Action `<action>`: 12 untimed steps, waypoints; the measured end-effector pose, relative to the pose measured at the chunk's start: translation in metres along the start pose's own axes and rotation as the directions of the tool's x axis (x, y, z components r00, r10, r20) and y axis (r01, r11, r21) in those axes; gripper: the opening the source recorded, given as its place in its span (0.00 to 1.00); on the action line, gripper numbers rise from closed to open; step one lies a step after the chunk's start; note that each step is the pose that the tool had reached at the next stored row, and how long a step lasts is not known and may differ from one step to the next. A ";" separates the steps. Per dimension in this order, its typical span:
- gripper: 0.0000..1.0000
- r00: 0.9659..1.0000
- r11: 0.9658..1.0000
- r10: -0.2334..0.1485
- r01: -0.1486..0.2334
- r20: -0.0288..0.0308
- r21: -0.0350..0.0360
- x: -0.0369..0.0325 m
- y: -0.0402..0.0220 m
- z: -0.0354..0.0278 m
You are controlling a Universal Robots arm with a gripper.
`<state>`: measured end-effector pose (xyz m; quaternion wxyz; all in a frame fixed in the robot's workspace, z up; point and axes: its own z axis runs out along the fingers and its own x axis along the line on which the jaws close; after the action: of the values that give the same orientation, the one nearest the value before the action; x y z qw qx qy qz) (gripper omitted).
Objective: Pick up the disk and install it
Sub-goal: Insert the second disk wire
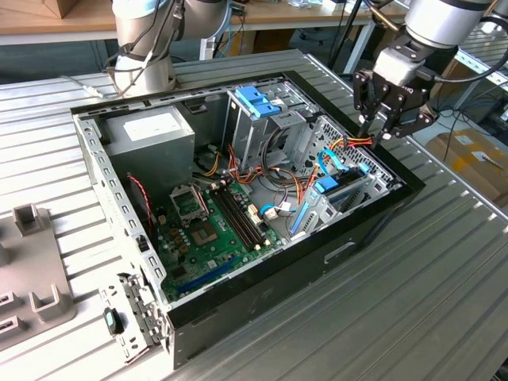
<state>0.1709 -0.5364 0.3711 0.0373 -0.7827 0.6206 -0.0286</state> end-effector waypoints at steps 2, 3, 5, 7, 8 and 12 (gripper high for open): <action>0.36 1.000 1.000 -0.023 0.023 0.002 0.000 0.0003 -0.0012 0.0001; 0.36 0.999 0.999 -0.038 0.038 0.004 0.000 0.0005 -0.0019 0.0002; 0.36 0.998 0.998 -0.070 0.070 0.007 0.000 0.0008 -0.0034 0.0004; 0.36 0.995 0.995 -0.103 0.103 0.010 0.000 0.0012 -0.0048 0.0006; 0.36 0.993 0.993 -0.115 0.115 0.011 0.000 0.0013 -0.0053 0.0007; 0.36 0.983 0.983 -0.181 0.181 0.017 0.000 0.0018 -0.0077 0.0011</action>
<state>0.1788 -0.5364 0.3707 0.0392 -0.8361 0.5466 -0.0245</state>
